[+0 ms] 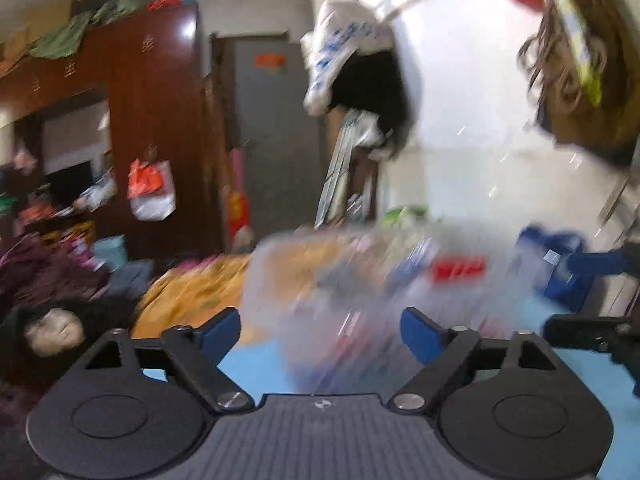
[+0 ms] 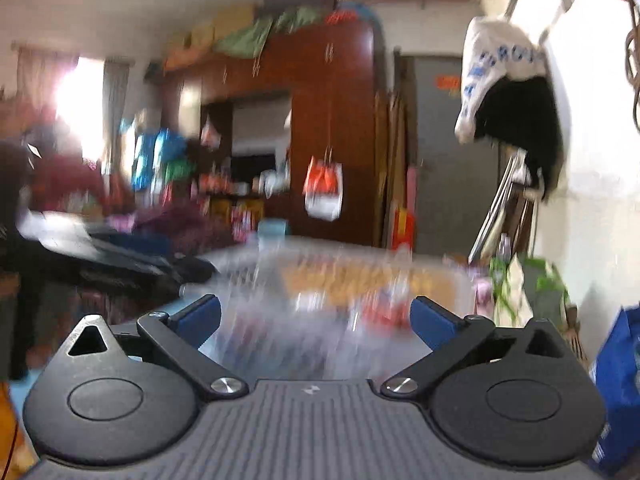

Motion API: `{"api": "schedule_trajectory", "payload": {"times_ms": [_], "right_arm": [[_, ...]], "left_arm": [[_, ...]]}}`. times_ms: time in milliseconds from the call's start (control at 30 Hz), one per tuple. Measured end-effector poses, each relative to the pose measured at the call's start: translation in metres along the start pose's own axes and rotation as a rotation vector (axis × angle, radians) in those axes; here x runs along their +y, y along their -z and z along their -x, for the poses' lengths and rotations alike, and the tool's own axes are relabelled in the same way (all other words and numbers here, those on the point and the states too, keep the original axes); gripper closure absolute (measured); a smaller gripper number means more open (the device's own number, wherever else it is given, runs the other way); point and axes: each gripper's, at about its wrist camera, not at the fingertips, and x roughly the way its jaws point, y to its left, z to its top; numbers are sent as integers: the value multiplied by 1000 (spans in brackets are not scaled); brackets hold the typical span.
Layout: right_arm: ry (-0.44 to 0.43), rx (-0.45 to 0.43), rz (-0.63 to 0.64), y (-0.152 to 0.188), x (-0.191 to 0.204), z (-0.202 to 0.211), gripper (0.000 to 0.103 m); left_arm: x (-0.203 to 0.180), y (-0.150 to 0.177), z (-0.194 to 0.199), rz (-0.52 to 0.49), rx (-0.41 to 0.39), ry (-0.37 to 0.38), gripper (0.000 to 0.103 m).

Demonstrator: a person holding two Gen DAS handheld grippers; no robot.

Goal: Organize objects
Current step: 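Carry both held items over the white basket and release them, then grasp the white KENT box with the left tool while the right grasps a clear-wrapped package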

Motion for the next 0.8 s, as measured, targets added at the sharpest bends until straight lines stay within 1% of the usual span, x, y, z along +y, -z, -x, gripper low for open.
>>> {"api": "schedule_trajectory", "payload": {"times_ms": [33, 100, 167, 233, 300, 367, 467, 533, 600, 667, 700, 733, 800], "right_arm": [[4, 37, 16, 9, 4, -4, 0], [16, 104, 20, 23, 7, -16, 0], [-11, 194, 13, 31, 9, -38, 0], [-36, 262, -14, 37, 7, -58, 0], [-50, 292, -26, 43, 10, -70, 0], [-52, 316, -16, 48, 15, -75, 0], [-52, 349, 3, 51, 17, -85, 0], [-54, 345, -3, 53, 17, -85, 0], [-52, 346, -7, 54, 16, -85, 0], [-52, 351, -14, 54, 15, -84, 0], [-55, 349, -17, 54, 15, -85, 1], [-56, 349, -17, 55, 15, -85, 1], [-55, 354, -13, 56, 14, -86, 7]], "left_arm": [[5, 11, -4, 4, 31, -1, 13], [17, 29, -24, 31, 127, 13, 13], [27, 39, -48, 63, 209, 53, 13], [34, 45, -66, 80, 250, 83, 13], [37, 46, -76, 72, 259, 90, 13], [35, 47, -84, 52, 266, 67, 13], [34, 48, -93, 27, 301, 55, 13], [35, 48, -98, 29, 311, 49, 13], [40, 48, -98, 45, 322, 60, 13], [38, 49, -97, 52, 330, 67, 18], [37, 49, -96, 51, 330, 73, 26], [36, 49, -95, 51, 322, 77, 40], [34, 48, -89, 55, 295, 54, 40]]}}
